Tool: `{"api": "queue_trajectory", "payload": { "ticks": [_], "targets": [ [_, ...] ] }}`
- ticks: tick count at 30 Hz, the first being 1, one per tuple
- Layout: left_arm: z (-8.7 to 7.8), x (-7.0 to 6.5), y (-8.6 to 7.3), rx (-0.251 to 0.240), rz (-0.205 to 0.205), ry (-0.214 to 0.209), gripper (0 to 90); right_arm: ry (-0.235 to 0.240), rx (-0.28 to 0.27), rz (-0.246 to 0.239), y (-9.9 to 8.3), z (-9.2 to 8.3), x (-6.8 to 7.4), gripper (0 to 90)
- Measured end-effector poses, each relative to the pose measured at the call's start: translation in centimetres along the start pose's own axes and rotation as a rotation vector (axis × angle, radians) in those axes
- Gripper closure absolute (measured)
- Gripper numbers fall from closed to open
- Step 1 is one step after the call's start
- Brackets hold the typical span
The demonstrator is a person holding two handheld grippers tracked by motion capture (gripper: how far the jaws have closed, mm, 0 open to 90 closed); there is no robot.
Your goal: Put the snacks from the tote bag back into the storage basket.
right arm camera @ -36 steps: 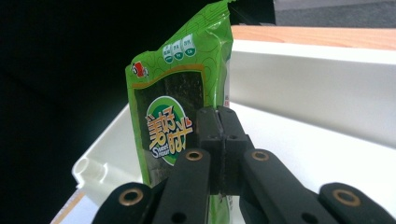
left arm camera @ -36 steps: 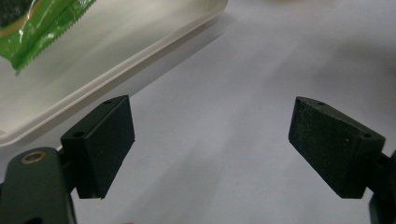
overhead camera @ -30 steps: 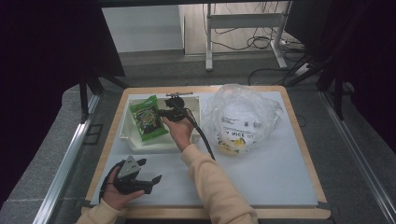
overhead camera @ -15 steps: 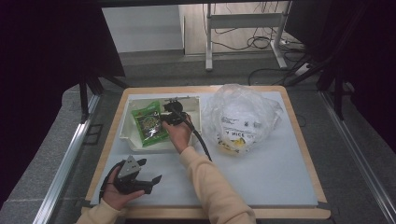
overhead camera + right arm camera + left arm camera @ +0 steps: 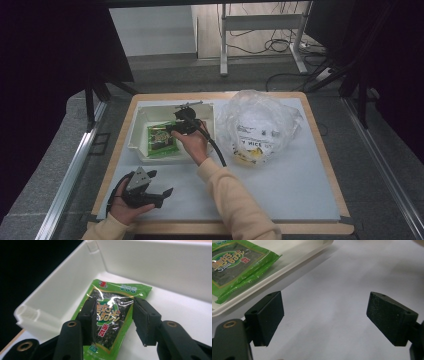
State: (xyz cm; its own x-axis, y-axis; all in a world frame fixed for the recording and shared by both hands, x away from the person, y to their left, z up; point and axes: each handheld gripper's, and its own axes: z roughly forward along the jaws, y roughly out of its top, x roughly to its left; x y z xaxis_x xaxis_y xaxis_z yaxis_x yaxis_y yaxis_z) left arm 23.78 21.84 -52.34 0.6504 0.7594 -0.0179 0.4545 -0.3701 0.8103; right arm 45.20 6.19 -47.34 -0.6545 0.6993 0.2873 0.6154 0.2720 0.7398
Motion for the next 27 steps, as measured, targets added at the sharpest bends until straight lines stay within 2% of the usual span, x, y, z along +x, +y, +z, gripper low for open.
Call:
{"api": "queue_trajectory", "payload": {
  "ticks": [5,7,9,11,15,19,23,27],
  "targets": [
    [-0.1,0.2,-0.1,-0.003,-0.006,0.007,14.5,0.010,-0.023,-0.041,0.1,-1.8,-0.2,52.4],
    [-0.1,0.2,-0.1,-0.005,-0.009,0.011,14.5,0.025,-0.038,-0.052,0.0,-3.2,-0.5,51.4],
    [-0.1,0.2,-0.1,-0.005,-0.009,0.011,14.5,0.030,-0.043,-0.055,0.0,-3.5,-0.5,51.4],
    [-0.1,0.2,-0.2,0.001,-0.005,0.012,14.5,0.054,-0.052,-0.057,-0.2,-4.4,-0.7,51.4],
    [-0.1,0.3,-0.2,-0.004,-0.010,0.016,14.5,0.072,-0.077,-0.088,-0.9,-6.2,-1.0,51.3],
    [-0.1,0.5,-0.3,-0.003,-0.011,0.023,14.5,0.066,-0.096,-0.122,-1.7,-8.3,-1.4,51.3],
    [0.1,0.5,-0.3,0.002,-0.010,0.028,14.4,0.047,-0.113,-0.159,-2.8,-11.3,-2.3,51.3],
    [0.2,0.5,-0.3,0.001,-0.017,0.036,14.4,0.033,-0.129,-0.163,-4.0,-13.7,-3.4,51.2]
  ]
}}
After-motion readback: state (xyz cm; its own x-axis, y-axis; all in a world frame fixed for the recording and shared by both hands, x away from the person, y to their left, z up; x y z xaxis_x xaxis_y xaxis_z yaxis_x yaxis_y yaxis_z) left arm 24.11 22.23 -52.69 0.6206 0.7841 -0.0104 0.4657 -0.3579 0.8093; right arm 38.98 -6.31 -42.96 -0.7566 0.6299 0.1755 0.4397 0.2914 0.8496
